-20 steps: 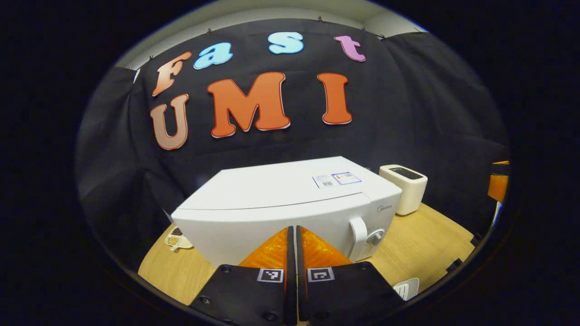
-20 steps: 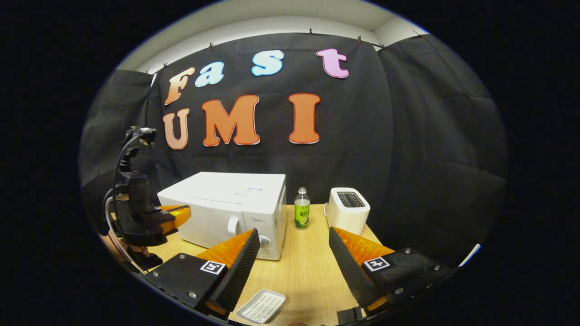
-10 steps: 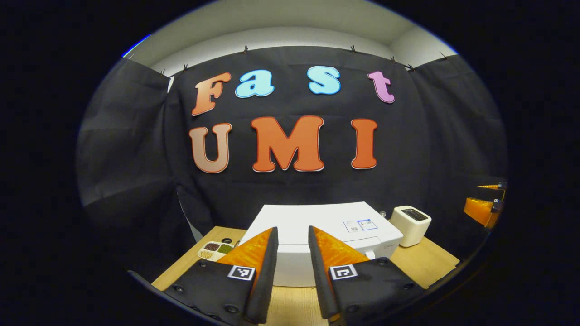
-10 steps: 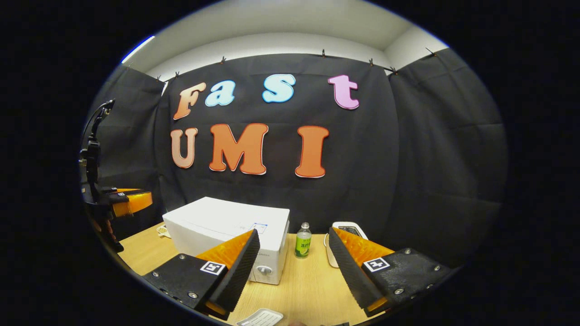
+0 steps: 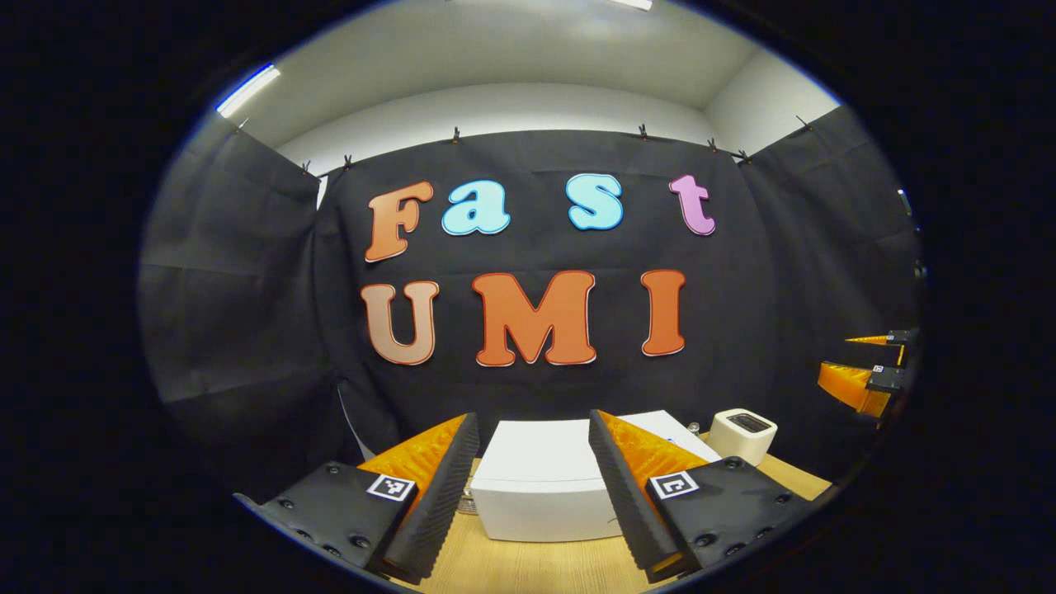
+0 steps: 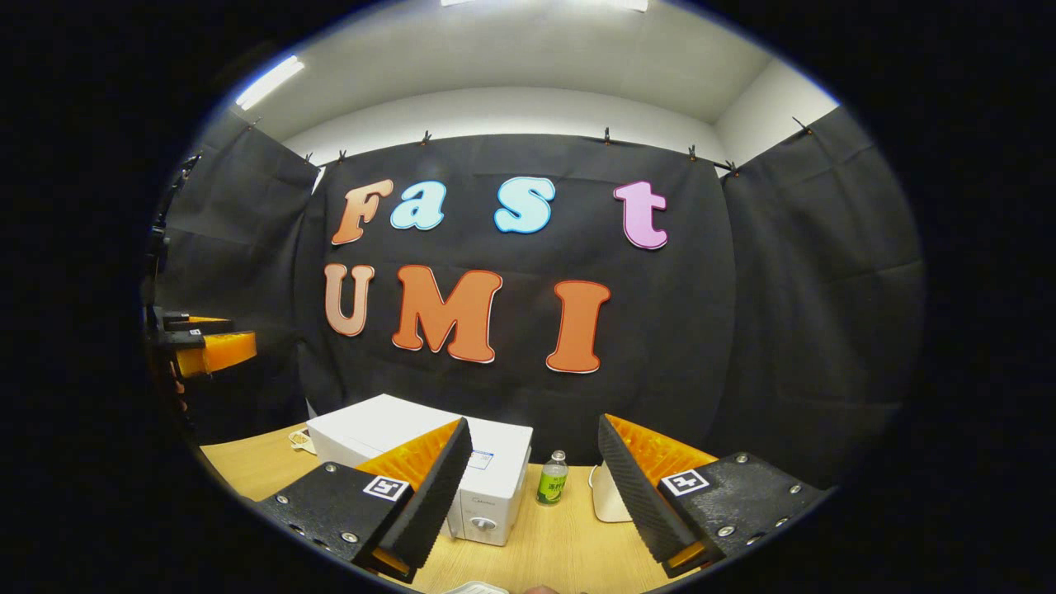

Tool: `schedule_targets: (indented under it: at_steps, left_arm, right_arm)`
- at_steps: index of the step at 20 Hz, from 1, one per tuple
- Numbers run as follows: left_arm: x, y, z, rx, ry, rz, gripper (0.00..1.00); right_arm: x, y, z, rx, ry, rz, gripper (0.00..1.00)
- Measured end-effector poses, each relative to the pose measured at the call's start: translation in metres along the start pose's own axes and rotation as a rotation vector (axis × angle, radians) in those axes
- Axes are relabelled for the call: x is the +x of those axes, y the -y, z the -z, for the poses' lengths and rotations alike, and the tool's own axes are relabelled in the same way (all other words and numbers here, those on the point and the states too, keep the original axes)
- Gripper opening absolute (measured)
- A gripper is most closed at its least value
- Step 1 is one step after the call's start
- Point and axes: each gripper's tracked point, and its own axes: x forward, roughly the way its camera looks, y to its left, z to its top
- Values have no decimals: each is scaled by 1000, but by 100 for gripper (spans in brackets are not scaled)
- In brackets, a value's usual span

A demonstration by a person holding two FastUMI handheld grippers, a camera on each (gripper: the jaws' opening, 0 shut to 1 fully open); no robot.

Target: Open the microwave oven with the left hand, put the food in, and close the microwave oven.

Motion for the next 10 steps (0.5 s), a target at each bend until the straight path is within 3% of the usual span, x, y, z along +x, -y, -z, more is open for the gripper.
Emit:
schedule_targets:
  at_steps: [3, 5, 6, 7, 10]
  left_arm:
    - [-9, -3, -9, -18, 1, 11, 88]
    - [-12, -9, -17, -20, 13, 8, 85]
    - [-14, -13, -23, -14, 25, 2, 87]
    - [-16, -17, -27, -7, 35, -7, 96]
    - [-28, -18, -30, 4, 44, -18, 96]
  right_arm:
    - [-2, 2, -3, 2, 1, 0, 95]
    - [-4, 2, -10, 1, 16, -1, 95]
    - [-5, 3, -13, -1, 22, 1, 95]
    - [-6, 4, -15, -3, 28, 1, 95]
    - [-6, 1, -22, -5, 47, -2, 95]
